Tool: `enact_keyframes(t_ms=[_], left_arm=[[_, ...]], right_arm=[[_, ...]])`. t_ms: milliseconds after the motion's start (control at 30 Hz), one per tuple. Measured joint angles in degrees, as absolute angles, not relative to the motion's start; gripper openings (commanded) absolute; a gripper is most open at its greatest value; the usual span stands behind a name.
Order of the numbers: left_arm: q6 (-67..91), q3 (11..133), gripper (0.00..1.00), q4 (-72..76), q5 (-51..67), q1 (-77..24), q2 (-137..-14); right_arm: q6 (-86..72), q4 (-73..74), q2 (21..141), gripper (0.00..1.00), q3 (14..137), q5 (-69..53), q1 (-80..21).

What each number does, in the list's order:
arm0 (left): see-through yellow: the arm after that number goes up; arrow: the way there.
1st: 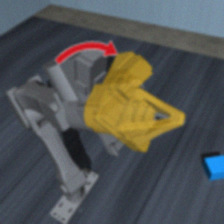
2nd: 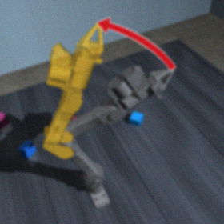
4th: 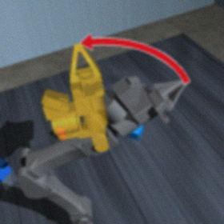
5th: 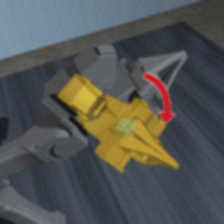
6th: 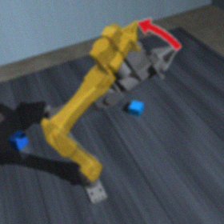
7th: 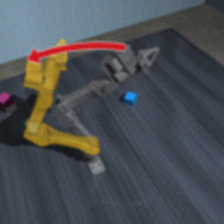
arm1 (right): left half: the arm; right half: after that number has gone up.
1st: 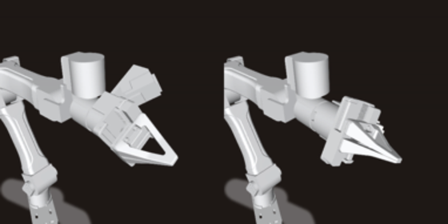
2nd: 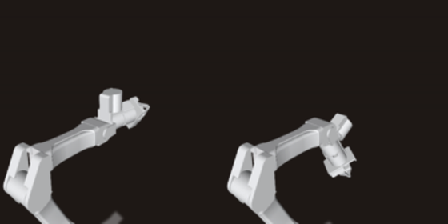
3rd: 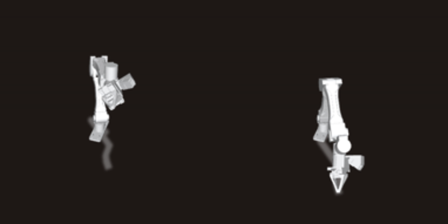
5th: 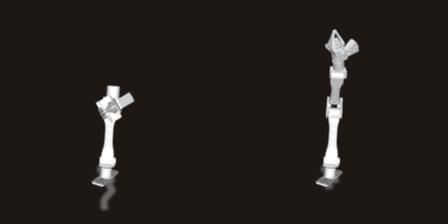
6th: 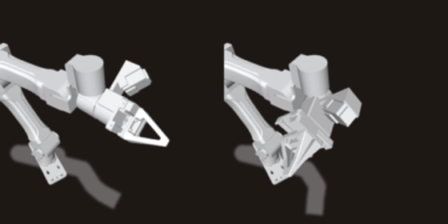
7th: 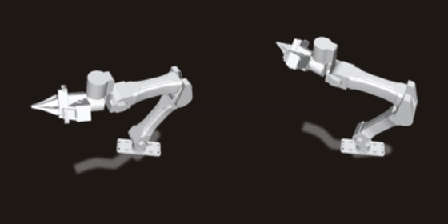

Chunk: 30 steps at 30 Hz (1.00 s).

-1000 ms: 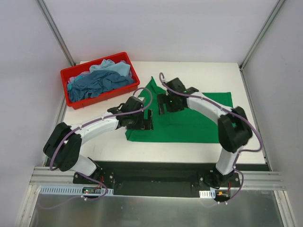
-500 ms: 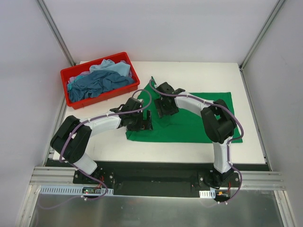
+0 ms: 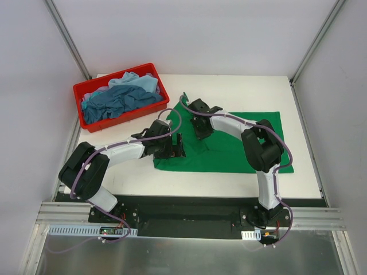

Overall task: Fold and stack the t-shirts
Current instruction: Fold the flattened tshirt in 1/3 of the way

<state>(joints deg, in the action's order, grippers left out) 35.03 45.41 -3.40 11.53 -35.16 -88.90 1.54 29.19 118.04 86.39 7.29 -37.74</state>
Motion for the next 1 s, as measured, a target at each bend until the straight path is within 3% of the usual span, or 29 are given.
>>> enact_keyframes(t_ms=[167, 300, 567, 600, 633, 767, 1000], left_arm=[[35.6, 44.6, 0.99, -3.3, 10.9, -35.2, -88.4], [36.5, 44.1, 0.99, -3.3, 10.2, -35.2, -88.0], [37.5, 42.4, 0.99, -5.6, 9.6, -35.2, -85.6], [37.7, 42.2, 0.99, -6.8, 9.1, -35.2, -85.0], [38.0, 42.1, 0.99, -8.1, 8.4, -35.2, -84.4], [38.5, 41.4, 0.99, -14.4, 5.8, -35.2, -81.8], [38.3, 40.1, 0.99, -24.3, 4.0, -35.3, -76.9]], right_arm=[[0.6, 29.2, 118.0, 0.08, 86.5, 9.3, -37.8], [-1.7, 29.2, 118.0, 0.15, 86.5, 11.9, -37.8], [-8.3, 28.1, 114.5, 0.53, 81.4, 15.3, -37.8], [-8.5, 28.1, 113.6, 0.68, 80.6, 15.3, -37.8], [-8.6, 28.1, 112.4, 0.76, 79.8, 15.3, -37.8], [-9.7, 28.2, 105.2, 0.98, 75.9, 15.5, -37.6], [-12.5, 27.9, 85.9, 0.96, 64.2, 14.0, -29.5]])
